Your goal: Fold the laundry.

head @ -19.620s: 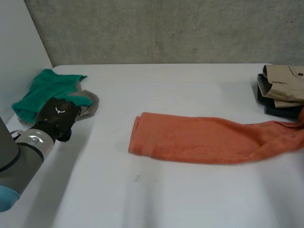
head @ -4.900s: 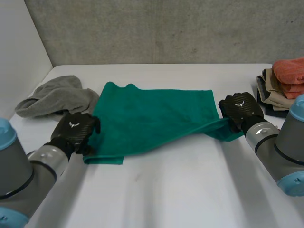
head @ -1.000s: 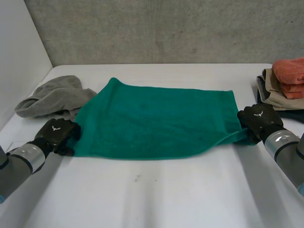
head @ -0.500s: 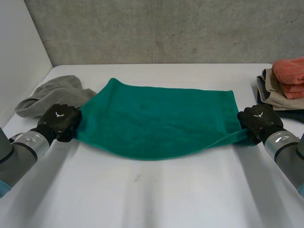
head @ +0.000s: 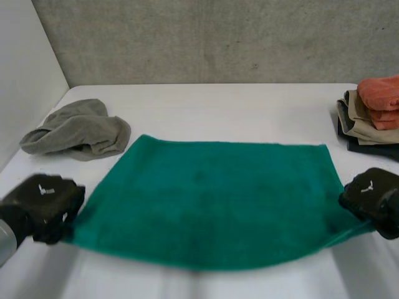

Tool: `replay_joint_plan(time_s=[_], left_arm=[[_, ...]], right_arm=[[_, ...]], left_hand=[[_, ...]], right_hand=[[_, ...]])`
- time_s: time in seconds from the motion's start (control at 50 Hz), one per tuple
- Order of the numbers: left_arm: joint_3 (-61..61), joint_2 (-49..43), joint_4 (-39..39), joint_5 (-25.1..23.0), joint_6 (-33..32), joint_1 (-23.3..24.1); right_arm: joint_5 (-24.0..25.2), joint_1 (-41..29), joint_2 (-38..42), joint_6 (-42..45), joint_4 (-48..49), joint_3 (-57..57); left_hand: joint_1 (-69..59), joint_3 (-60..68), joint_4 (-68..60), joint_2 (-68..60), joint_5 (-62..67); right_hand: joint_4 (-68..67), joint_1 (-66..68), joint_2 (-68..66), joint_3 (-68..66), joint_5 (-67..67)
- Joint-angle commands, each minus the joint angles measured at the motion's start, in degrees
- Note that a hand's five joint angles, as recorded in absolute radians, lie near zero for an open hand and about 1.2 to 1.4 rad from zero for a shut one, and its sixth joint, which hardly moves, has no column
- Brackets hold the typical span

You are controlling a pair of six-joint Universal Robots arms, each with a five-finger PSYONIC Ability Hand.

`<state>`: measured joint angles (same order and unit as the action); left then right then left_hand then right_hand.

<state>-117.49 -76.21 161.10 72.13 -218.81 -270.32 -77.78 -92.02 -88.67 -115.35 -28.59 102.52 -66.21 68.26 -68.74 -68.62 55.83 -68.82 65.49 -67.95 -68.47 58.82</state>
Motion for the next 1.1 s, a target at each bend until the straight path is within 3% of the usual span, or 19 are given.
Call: replay_joint_plan(time_s=[0.02, 0.12, 0.28, 0.38, 0.5, 0.66, 0.9, 1.04, 1.1], left_arm=[[0.3, -13.3, 10.1, 0.1, -5.5, 0.4], [7.2, -23.0, 17.8, 0.1, -5.2, 3.9], [30.0, -32.2, 36.1, 4.7, -4.5, 10.9], [46.9, -34.2, 52.3, 8.6, 0.6, 11.9], [58.3, -37.1, 55.9, 11.4, 10.6, 11.7], [56.9, -37.6, 51.7, 11.8, 15.1, 11.1], [38.3, -40.4, 51.4, 11.4, 14.5, 11.4], [24.8, -41.6, 50.5, 11.2, 13.7, 12.2], [18.5, -40.4, 46.4, 11.3, 10.8, 12.4]], right_arm=[[-0.6, -0.4, 6.2, 0.3, 6.8, 0.3], [-3.1, -0.9, 13.3, -2.4, 13.6, -4.2], [-7.3, -7.1, 18.6, -18.3, 29.9, -23.0], [-8.9, -9.3, 18.2, -32.8, 47.0, -33.7], [-10.2, -9.0, 15.5, -39.0, 63.0, -35.2], [-10.2, -9.5, 18.5, -38.6, 60.6, -35.5], [-7.6, -9.8, 28.4, -36.7, 49.3, -32.2], [-7.4, -10.5, 32.2, -27.8, 39.7, -27.1], [-7.6, -10.2, 31.8, -23.9, 34.1, -24.0]], left_hand=[[-13.8, 11.7, -11.3, -11.4, 14.2], [-13.8, 11.7, -11.3, -11.4, 14.2], [-13.8, 11.7, -11.3, -11.4, 14.2], [-13.8, 11.7, -11.3, -11.4, 14.2], [-13.8, 11.7, -11.3, -11.4, 14.2], [-13.8, 11.7, -11.3, -11.4, 14.2], [-13.8, 11.7, -11.3, -11.4, 14.2], [-13.8, 11.7, -11.3, -11.4, 14.2], [-13.8, 11.7, -11.3, -11.4, 14.2]], right_hand=[[-11.2, 14.5, -12.1, -11.5, 11.2], [-11.2, 14.5, -12.1, -11.5, 11.2], [-11.2, 14.5, -12.1, -11.5, 11.2], [-11.2, 14.5, -12.1, -11.5, 11.2], [-11.2, 14.5, -12.1, -11.5, 11.2], [-11.2, 14.5, -12.1, -11.5, 11.2], [-11.2, 14.5, -12.1, -11.5, 11.2], [-11.2, 14.5, -12.1, -11.5, 11.2], [-11.2, 14.5, -12.1, -11.5, 11.2]])
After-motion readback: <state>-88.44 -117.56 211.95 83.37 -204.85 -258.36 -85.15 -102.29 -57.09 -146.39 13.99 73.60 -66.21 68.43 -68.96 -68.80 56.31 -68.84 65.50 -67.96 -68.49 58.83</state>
